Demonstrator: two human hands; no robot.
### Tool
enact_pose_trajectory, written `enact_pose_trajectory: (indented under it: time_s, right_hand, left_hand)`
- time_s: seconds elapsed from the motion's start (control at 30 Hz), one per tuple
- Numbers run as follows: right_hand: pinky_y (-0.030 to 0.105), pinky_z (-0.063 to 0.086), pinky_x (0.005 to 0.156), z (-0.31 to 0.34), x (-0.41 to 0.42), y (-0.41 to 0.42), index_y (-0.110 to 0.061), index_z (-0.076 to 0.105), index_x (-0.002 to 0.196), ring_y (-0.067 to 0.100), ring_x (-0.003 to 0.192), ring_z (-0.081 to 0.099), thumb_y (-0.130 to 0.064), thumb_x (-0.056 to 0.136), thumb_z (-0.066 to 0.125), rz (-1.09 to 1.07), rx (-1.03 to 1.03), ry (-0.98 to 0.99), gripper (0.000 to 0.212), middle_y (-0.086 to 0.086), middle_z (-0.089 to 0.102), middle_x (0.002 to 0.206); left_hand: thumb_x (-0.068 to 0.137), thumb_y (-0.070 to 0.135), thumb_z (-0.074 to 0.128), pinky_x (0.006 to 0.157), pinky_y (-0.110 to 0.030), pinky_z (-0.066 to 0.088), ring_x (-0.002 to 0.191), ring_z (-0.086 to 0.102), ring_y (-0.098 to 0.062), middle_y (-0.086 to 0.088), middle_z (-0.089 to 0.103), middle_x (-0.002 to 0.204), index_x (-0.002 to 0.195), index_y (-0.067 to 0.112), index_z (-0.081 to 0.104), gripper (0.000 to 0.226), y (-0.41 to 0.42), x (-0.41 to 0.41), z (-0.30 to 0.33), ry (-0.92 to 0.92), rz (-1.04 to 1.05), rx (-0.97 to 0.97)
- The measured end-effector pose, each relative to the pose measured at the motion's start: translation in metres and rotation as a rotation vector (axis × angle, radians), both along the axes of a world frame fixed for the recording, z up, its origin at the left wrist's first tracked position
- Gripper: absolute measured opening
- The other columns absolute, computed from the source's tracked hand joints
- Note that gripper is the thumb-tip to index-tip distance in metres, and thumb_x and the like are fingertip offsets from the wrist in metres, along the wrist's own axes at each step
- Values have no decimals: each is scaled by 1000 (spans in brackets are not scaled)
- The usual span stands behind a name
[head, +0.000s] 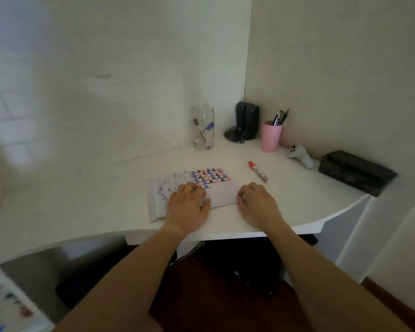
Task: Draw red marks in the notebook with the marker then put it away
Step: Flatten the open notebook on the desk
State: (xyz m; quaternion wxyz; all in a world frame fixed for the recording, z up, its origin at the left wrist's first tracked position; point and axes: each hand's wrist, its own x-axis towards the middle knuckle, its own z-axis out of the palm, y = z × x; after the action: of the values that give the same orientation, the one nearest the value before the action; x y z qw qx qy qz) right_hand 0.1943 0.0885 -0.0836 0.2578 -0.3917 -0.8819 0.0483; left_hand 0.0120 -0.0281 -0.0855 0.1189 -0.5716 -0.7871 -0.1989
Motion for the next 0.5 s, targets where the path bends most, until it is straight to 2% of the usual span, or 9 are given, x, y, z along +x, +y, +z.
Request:
enact_pose_trajectory:
  time_s: [0.07,0.13,0.23,0.37,0.5]
  right_hand:
    - [37,51,75,1,-1,-1,-12,66,102,29,98,58,-28,97,54,-7,6,-7,21,9,64,106]
    - [37,51,75,0,-2,-1,-12,66,102,29,97,58,-27,97,54,-10,16,-15,20,9,64,106]
    - [35,50,73,-1,-2,1,-13,66,104,26,95,58,-28,98,53,4,24,-24,20,7,64,106]
    - [32,48,75,-2,-2,7,-16,66,106,23,95,56,-28,98,54,39,23,-34,19,3,63,107]
    - [37,51,85,10,-8,19,-21,67,112,22,105,59,-28,98,56,46,10,-42,20,-1,63,115]
  left_hand:
    - [91,49,38,101,-47,42,123,48,-32,-10,55,134,118,25,62,44,0,-1,-4,-27,-1,-30]
    - [92,53,36,113,-52,29,138,37,-33,-13,45,149,129,34,56,46,0,-3,-7,-67,16,-82]
    - [91,64,25,119,-56,16,148,19,-35,-14,25,162,141,47,36,55,6,-7,-9,-77,26,-207]
    - [79,77,15,104,-58,30,136,30,-34,-10,33,151,137,54,31,65,17,-29,4,15,-40,-309]
    - [81,72,13,97,-51,42,123,38,-26,-4,41,130,130,55,40,59,41,-68,26,-8,-176,-337]
